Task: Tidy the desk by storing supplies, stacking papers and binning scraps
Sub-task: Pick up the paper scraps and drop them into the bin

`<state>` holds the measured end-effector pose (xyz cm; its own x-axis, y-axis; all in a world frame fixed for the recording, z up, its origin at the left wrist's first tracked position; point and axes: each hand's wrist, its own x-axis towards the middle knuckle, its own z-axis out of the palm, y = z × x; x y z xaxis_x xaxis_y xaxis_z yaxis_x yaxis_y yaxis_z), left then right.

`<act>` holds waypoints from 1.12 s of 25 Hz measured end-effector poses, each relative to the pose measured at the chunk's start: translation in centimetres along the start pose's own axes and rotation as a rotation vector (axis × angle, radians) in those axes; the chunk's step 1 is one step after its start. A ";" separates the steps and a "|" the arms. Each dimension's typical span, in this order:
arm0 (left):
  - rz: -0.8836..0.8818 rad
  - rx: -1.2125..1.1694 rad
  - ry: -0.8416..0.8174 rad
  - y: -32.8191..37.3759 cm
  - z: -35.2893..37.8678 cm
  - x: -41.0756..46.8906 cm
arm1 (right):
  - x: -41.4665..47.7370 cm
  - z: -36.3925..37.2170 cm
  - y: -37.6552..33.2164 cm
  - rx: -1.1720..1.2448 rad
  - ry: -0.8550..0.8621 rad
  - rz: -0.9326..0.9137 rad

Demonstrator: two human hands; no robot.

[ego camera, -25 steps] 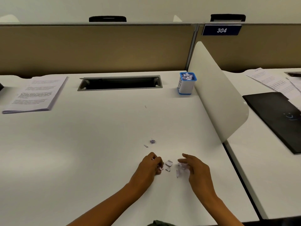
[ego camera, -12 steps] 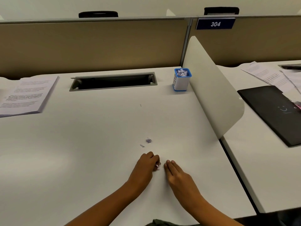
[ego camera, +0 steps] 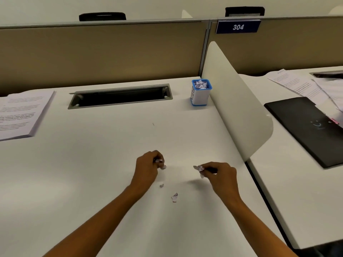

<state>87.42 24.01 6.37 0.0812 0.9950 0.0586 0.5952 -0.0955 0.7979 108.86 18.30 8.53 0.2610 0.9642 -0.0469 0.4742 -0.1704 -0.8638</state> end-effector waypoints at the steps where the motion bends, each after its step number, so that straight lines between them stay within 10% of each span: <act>1: -0.012 -0.011 -0.001 0.7 -0.2 1.6 | 1.0 -0.7 -0.7 0.061 0.008 0.023; 17: -0.066 -0.045 0.039 14.8 8.2 31.9 | 15.1 -3.8 -4.3 0.123 0.178 -0.037; 28: -0.007 -0.136 0.149 12.9 7.9 31.9 | 18.4 -3.1 -2.7 0.147 0.138 0.062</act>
<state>104.01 54.33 13.81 -0.0480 0.9899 0.1330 0.4807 -0.0938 0.8718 115.01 35.89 11.58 0.4033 0.9141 -0.0418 0.3286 -0.1873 -0.9257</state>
